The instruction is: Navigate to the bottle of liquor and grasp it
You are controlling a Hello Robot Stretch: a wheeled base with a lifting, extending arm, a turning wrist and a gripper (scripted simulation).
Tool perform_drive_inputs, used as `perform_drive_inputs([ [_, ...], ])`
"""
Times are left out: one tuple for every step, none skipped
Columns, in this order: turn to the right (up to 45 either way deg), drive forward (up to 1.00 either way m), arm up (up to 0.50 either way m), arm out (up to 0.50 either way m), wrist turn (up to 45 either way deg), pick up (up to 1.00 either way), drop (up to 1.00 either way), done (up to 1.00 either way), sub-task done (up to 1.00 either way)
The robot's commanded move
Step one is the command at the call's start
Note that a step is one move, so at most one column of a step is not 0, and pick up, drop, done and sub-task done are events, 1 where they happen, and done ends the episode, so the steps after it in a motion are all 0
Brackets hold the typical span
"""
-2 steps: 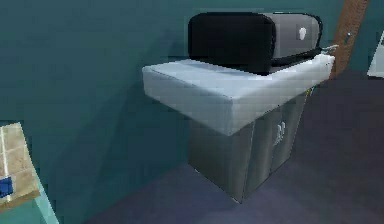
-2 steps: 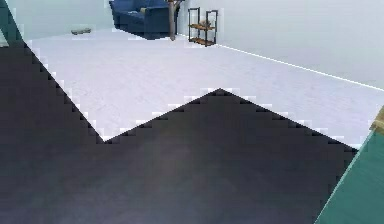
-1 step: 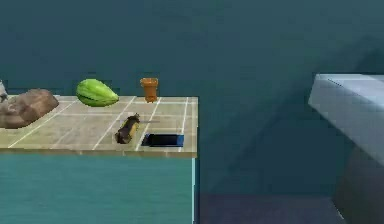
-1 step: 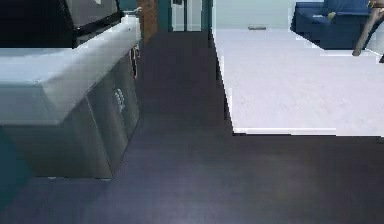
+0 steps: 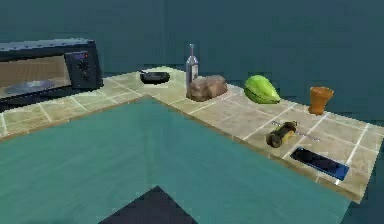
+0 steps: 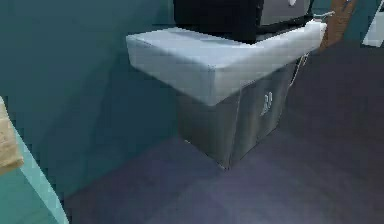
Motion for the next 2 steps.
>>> perform_drive_inputs([
  [-45.0,0.0,0.0,0.0,0.0,0.0,0.0,0.0,0.0],
  [-15.0,0.0,0.0,0.0,0.0,0.0,0.0,0.0,0.0],
])
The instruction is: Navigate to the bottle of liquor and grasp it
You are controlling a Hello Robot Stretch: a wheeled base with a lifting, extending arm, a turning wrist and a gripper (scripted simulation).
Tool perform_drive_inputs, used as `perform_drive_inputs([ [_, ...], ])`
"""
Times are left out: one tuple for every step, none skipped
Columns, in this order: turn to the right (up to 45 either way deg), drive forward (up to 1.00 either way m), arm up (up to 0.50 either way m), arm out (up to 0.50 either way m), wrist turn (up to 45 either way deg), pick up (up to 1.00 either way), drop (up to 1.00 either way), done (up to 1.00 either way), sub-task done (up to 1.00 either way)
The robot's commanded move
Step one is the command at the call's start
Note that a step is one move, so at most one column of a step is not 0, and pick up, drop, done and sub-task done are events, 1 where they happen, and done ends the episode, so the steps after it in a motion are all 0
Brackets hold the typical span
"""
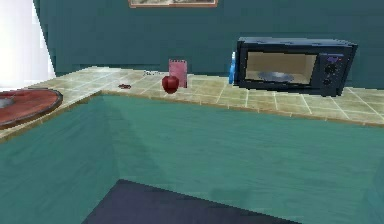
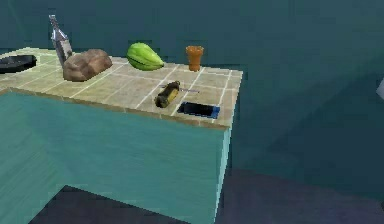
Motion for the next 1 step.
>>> perform_drive_inputs([
  [0.0,0.0,0.5,0.0,0.0,0.0,0.0,0.0,0.0],
])
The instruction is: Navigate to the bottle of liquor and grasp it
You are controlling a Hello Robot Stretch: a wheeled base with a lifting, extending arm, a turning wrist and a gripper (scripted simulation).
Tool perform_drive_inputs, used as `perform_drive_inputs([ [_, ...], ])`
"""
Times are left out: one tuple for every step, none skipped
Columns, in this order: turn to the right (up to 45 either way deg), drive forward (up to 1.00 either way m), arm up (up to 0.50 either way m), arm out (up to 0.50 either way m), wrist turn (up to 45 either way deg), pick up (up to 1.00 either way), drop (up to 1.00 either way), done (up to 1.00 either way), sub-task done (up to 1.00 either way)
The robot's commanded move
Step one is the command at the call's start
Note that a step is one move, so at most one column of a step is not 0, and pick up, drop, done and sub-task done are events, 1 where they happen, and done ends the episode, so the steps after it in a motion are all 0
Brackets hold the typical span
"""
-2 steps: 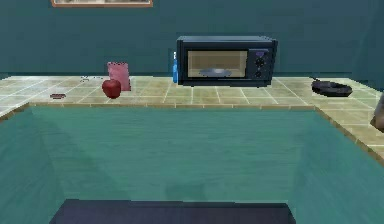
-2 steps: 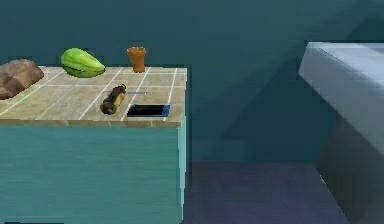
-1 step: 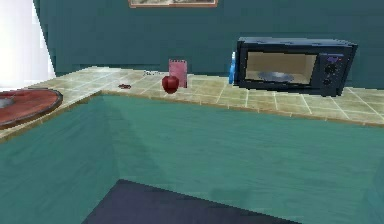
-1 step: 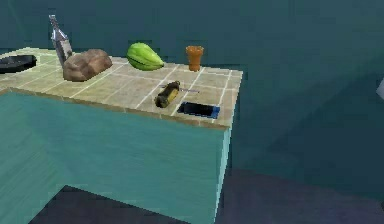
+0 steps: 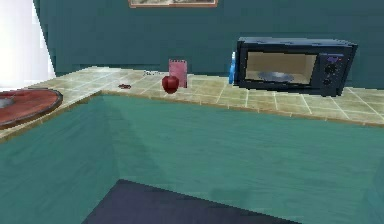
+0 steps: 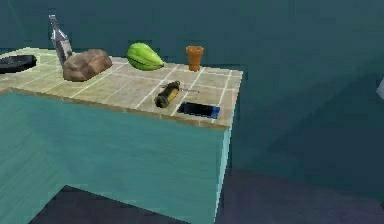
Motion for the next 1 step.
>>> perform_drive_inputs([
  [0.0,0.0,0.38,0.0,0.0,0.0,0.0,0.0,0.0],
])
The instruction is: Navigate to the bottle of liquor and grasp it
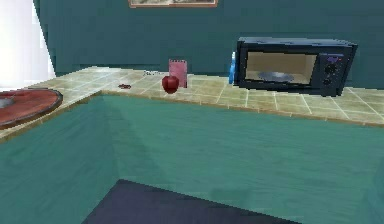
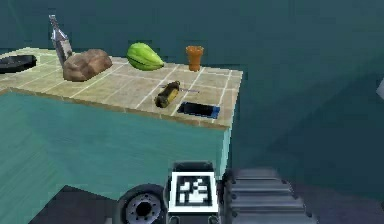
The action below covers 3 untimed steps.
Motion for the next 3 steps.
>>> perform_drive_inputs([
  [0.0,0.0,0.0,0.5,0.0,0.0,0.0,0.0,0.0],
  [0.0,0.0,0.0,0.0,45.0,0.0,0.0,0.0,0.0],
  [0.0,0.0,0.0,0.0,45.0,0.0,0.0,0.0,0.0],
])
